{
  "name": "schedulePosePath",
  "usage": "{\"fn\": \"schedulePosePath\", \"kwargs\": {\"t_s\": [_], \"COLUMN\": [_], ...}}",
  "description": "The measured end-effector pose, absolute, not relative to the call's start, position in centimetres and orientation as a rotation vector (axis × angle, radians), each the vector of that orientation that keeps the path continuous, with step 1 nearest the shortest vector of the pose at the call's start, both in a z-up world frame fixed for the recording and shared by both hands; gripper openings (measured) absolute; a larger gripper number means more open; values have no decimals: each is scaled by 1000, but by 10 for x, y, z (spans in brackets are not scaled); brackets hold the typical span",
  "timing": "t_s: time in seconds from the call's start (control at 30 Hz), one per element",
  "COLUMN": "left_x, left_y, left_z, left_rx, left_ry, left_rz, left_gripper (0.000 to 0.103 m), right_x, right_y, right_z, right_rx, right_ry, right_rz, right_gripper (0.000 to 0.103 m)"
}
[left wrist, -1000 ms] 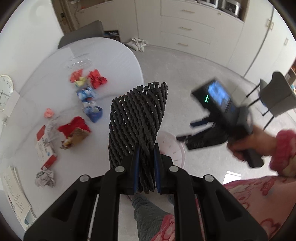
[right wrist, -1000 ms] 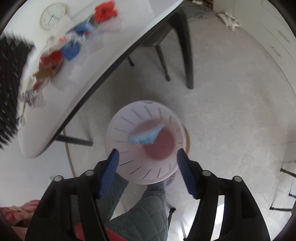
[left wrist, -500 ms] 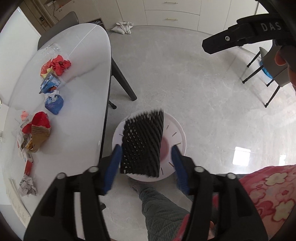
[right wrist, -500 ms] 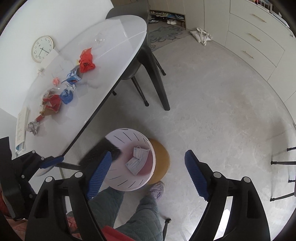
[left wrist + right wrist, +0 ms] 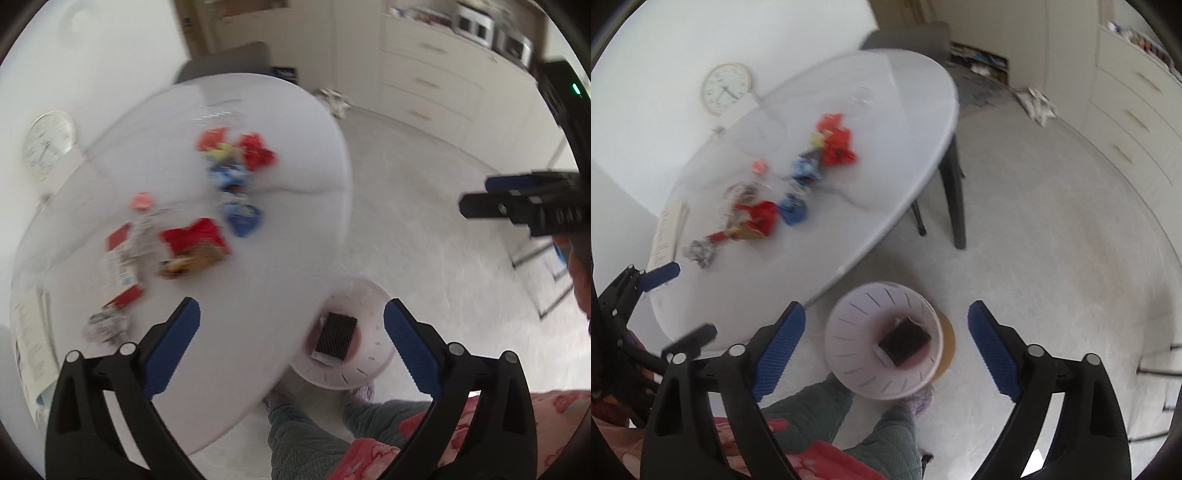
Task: Collect trash
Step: 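Release the black net into the wastebasket with the left tool, then grasp the crumpled white paper with the left tool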
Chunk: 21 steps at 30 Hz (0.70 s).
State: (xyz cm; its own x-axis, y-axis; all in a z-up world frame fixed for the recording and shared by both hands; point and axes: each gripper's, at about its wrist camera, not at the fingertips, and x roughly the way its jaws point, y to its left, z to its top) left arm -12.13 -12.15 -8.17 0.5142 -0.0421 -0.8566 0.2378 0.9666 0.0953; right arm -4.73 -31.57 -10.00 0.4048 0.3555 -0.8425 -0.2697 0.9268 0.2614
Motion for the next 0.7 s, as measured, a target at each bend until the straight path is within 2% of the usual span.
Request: {"fn": "schedulePosePath", "kwargs": {"t_s": [0.07, 0.3, 0.7], "left_x": [-121, -111, -70], "left_y": [-93, 10, 121], "left_z": [-71, -72, -143], "left_rx": [170, 37, -114], "left_ry": [1007, 1025, 1124], "left_rz": [-93, 146, 231], "left_gripper": [96, 96, 95], "right_x": [-44, -23, 6], "right_y": [-298, -226, -138], "right_z": [-88, -71, -71], "right_rx": [60, -16, -17], "right_ry": [1051, 1003, 1044], "right_rz": [446, 584, 624], "right_gripper": [96, 96, 96]}}
